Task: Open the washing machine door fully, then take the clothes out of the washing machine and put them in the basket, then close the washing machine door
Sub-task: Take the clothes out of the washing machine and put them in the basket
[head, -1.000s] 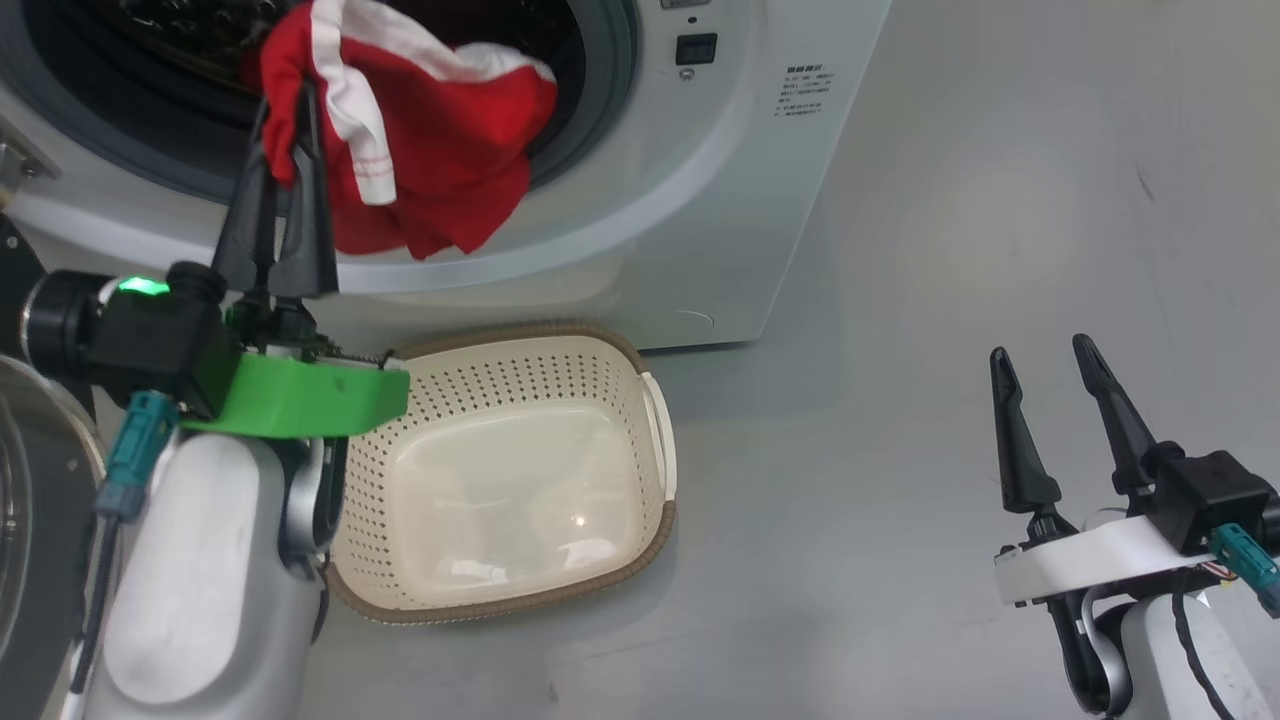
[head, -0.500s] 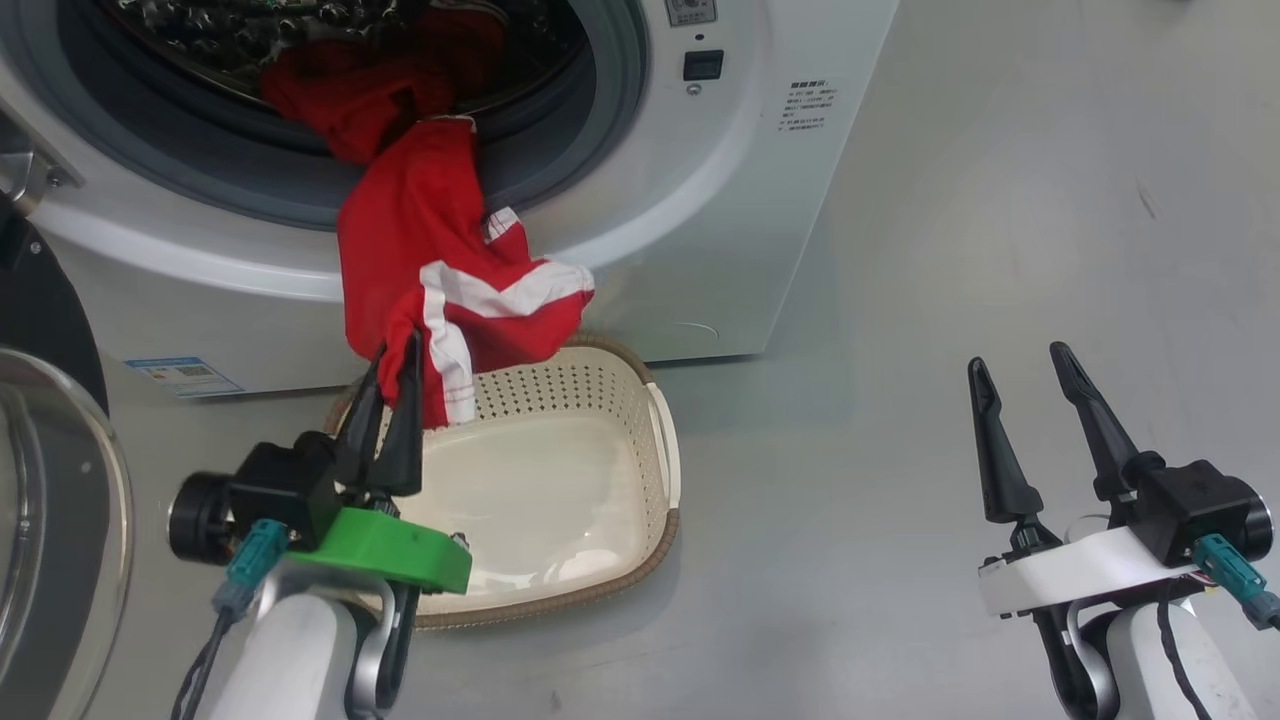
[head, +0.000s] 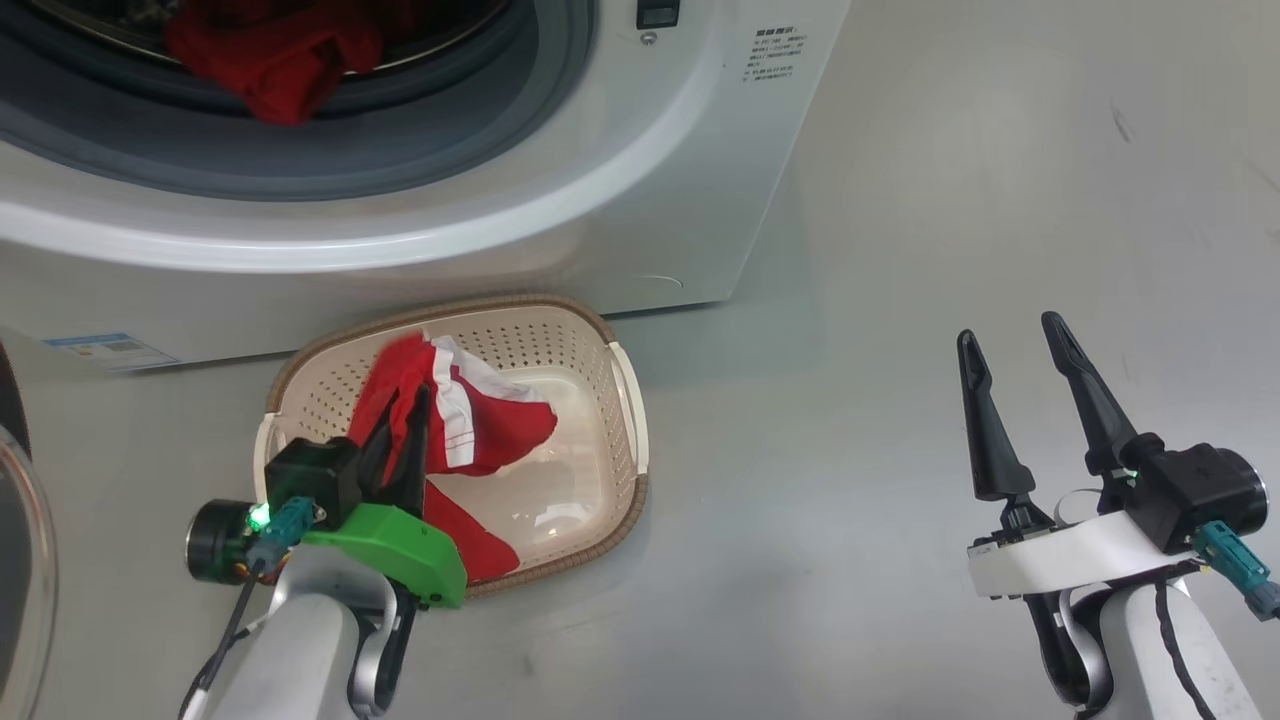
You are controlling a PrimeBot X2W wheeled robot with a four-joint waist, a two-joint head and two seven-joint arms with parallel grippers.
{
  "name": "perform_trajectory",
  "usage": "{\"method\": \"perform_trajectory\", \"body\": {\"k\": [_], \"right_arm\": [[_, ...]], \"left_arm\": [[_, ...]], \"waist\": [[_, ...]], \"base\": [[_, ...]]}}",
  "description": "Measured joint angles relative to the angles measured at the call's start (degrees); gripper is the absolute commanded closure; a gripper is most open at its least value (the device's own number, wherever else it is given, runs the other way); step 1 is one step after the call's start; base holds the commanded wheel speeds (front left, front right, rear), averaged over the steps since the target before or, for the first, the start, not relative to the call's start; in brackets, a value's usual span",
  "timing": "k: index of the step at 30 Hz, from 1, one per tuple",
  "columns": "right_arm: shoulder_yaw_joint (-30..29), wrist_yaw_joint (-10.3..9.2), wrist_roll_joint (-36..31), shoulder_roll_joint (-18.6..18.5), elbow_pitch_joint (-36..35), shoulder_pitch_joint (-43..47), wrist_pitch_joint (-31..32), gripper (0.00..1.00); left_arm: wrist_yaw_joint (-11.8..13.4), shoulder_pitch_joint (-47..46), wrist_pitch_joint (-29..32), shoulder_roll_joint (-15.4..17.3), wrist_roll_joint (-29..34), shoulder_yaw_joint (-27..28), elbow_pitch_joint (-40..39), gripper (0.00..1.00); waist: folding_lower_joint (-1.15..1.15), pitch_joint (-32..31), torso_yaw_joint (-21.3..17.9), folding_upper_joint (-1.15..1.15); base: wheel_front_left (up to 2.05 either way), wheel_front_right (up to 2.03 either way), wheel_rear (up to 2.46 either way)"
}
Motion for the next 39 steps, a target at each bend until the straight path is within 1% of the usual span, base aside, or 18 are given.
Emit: {"method": "perform_trajectory", "body": {"k": [11, 16, 20, 26, 32, 33, 34, 35, 36, 38, 39], "right_arm": [[0.8, 0.01, 1.09, 0.38, -1.4, -2.54, 0.0, 0.0], [1.4, 0.1, 1.87, 0.45, -1.6, -4.28, 0.0, 0.0], [1.77, 0.43, 2.29, 0.51, -1.6, -5.43, 0.0, 0.0], [2.16, 0.43, 2.61, 0.63, -1.32, -7.23, -0.01, 0.0], [2.19, 0.43, 2.87, 0.74, -0.16, -7.77, -0.01, 0.0], [2.16, 0.43, 2.93, 0.74, -0.08, -7.8, -0.01, 0.0], [2.16, 0.43, 2.93, 0.74, -0.08, -7.8, -0.01, 0.0], [2.11, 0.43, 2.97, 0.75, -0.04, -7.88, -0.01, 0.0], [2.01, 0.43, 2.98, 0.78, -0.01, -7.98, -0.01, 0.0], [1.65, 0.43, 2.98, 0.78, 0.18, -8.25, -0.01, 0.0], [1.57, 0.43, 2.98, 0.79, 0.3, -8.45, -0.01, 0.0]], "left_arm": [[0.53, -8.29, 2.89, 0.16, -0.09, 2.72, 10.34, 1.0], [0.57, -10.26, 4.54, 0.32, -0.59, 3.03, 15.23, 1.0], [0.56, -12.38, 5.91, 0.31, -2.24, 3.94, 18.98, 1.0], [0.52, -14.66, 8.03, 0.41, -3.5, 5.05, 24.54, 1.0], [0.49, -15.97, 8.09, 0.46, -4.28, 6.15, 28.92, 1.0], [0.49, -16.31, 8.08, 0.44, -4.42, 6.25, 29.49, 0.97], [0.49, -16.31, 8.08, 0.44, -4.42, 6.25, 29.49, 0.89], [0.49, -16.58, 8.0, 0.45, -4.65, 6.3, 29.87, 0.69], [0.45, -16.88, 7.93, 0.44, -4.65, 6.3, 30.27, 0.56], [0.21, -17.34, 7.42, 0.37, -4.65, 6.28, 31.31, 0.16], [-0.01, -17.55, 6.72, 0.35, -4.65, 6.28, 31.97, 0.03]], "waist": [[0.0, 6.29, -3.21, 0.0], [0.0, 9.38, -4.79, 0.0], [0.0, 11.76, -6.04, 0.0], [0.0, 14.75, -7.75, 0.0], [0.0, 16.24, -9.11, 0.0], [0.0, 16.33, -9.2, 0.0], [0.0, 16.33, -9.2, 0.0], [0.0, 16.37, -9.24, 0.0], [0.0, 16.34, -9.24, 0.0], [0.0, 16.11, -9.12, 0.0], [0.0, 15.8, -8.93, 0.0]], "base": [[0.0, 0.0, 0.0], [0.0, 0.0, 0.0], [0.0, 0.0, 0.0], [0.0, 0.0, 0.0], [0.0, 0.0, 0.0], [0.0, 0.0, 0.0], [0.0, 0.0, 0.0], [0.0, 0.0, 0.0], [0.0, 0.0, 0.0], [0.0, 0.0, 0.0], [0.0, 0.0, 0.0]]}}
